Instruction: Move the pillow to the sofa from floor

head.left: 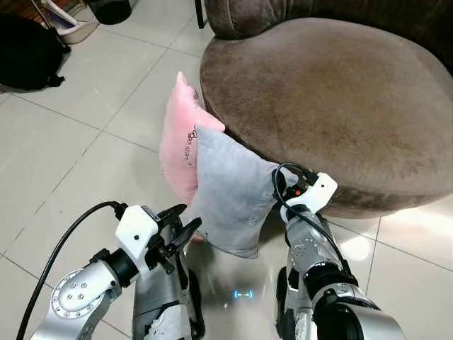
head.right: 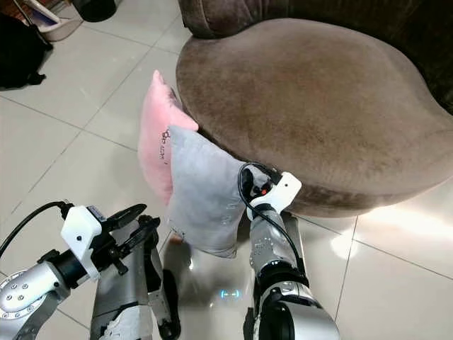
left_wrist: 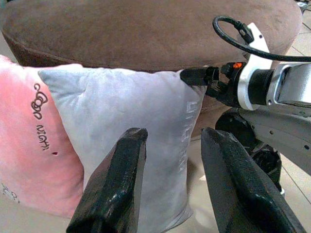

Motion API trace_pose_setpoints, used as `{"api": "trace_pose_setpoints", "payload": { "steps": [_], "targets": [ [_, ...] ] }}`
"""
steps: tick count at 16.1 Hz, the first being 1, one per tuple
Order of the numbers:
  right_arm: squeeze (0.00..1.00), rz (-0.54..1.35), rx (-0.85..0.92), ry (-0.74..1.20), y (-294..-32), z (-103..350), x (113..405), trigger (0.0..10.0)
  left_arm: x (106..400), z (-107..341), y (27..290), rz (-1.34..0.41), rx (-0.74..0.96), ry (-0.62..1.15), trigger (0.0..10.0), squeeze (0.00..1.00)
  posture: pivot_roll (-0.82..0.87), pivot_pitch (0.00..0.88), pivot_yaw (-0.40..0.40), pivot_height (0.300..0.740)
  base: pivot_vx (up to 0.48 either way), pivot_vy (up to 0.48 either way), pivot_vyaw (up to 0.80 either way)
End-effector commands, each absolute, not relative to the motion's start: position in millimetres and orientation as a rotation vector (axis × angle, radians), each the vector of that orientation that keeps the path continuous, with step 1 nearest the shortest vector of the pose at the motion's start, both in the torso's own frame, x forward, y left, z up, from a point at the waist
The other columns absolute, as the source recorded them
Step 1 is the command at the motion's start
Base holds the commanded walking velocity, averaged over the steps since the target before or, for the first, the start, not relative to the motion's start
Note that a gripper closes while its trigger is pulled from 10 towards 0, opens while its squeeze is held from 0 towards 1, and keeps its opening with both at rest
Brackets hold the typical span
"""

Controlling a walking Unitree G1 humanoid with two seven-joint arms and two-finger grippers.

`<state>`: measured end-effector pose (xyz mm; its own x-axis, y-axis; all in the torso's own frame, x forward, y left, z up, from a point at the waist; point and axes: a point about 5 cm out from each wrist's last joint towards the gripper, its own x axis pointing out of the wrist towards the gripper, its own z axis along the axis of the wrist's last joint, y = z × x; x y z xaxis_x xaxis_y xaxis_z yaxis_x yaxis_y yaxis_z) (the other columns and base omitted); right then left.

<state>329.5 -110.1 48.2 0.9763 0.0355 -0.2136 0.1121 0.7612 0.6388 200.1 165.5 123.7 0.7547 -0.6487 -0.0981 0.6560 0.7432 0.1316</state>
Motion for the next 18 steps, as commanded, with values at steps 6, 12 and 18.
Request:
{"api": "trace_pose_setpoints", "payload": {
  "steps": [6, 12, 18],
  "targets": [
    [0.0, 0.016, 0.747, 0.214, -90, 48, 327, 0.0, 207, 119, 174, -0.718, 0.172, 0.074, 10.0, 0.0, 0.17, 0.28, 0.088, 0.469, 0.0, 0.0, 0.0],
    [0.0, 0.015, 0.79, 0.202, -90, 48, 327, 0.0, 213, 100, 180, -0.712, 0.169, 0.1, 10.0, 0.0, 0.17, 0.272, 0.088, 0.469, 0.0, 0.0, 0.0],
    [0.0, 0.04, 0.793, 0.193, -89, 48, 327, 0.0, 218, 100, 179, -0.723, 0.172, 0.073, 10.0, 0.0, 0.16, 0.253, 0.086, 0.469, 0.0, 0.0, 0.0]
  ]
}}
